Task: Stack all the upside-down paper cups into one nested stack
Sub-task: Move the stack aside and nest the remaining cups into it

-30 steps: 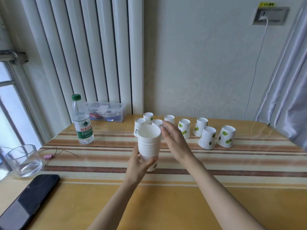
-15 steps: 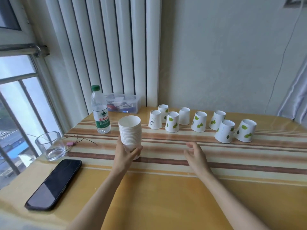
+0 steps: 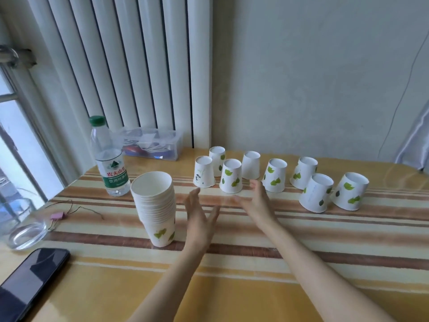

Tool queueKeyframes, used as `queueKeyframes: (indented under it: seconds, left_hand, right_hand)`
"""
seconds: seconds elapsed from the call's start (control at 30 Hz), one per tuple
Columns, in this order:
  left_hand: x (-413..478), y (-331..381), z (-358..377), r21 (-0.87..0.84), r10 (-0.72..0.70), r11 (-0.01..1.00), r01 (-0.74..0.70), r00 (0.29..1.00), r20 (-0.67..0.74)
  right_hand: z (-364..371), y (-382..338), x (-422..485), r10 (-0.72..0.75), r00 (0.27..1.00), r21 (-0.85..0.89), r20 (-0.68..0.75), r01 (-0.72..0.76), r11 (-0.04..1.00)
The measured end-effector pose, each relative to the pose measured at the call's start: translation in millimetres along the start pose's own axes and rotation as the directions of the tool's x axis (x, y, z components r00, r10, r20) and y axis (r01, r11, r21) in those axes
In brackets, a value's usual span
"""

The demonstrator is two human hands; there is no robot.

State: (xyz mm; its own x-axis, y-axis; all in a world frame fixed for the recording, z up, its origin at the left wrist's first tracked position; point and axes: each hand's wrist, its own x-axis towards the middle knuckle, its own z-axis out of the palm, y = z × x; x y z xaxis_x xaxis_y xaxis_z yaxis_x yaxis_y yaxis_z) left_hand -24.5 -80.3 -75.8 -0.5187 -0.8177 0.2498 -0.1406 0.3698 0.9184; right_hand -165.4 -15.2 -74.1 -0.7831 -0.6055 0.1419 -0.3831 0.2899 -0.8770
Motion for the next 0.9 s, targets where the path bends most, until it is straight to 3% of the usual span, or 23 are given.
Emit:
queueKeyframes:
  seconds: [0.13, 0.27, 0.53, 0.67, 0.77, 0.9]
  left_hand:
    - [45, -18, 14, -0.046, -0.172, 0.985, 0.168, 0.978, -0.117]
    - [91, -33, 29, 0.033, -0.173, 0.983, 0.178, 0.976, -0.135]
    - [129, -38, 36, 0.034, -0.217, 0.974, 0.223, 0.967, -0.137]
    - [94, -20, 36, -0.063, -0.141, 0.989, 0.131, 0.973, -0.184]
    - [54, -3, 24, -0.074, -0.026, 0.997, 0.019, 0.996, -0.088]
    - [-3, 14, -5, 0.125, 0.081, 0.989, -0.084, 0.996, 0.031]
  right_hand:
    - [18, 1, 30, -0.005, 0.999, -0.098, 0.044, 0.009, 0.995]
    - [31, 14, 54, -0.026, 1.0, -0.139, 0.01, 0.027, 0.99]
    - [31, 15, 56, -0.046, 0.996, 0.031, -0.071, 0.049, 0.998]
    - [16, 17, 31, -0.036, 0.991, 0.154, -0.132, 0.056, 0.986]
    - [1, 14, 6, -0.031, 0.993, 0.231, -0.111, 0.056, 0.971]
    - [-15, -3, -32, -0.057, 0.99, 0.314, -0.126, 0.094, 0.945]
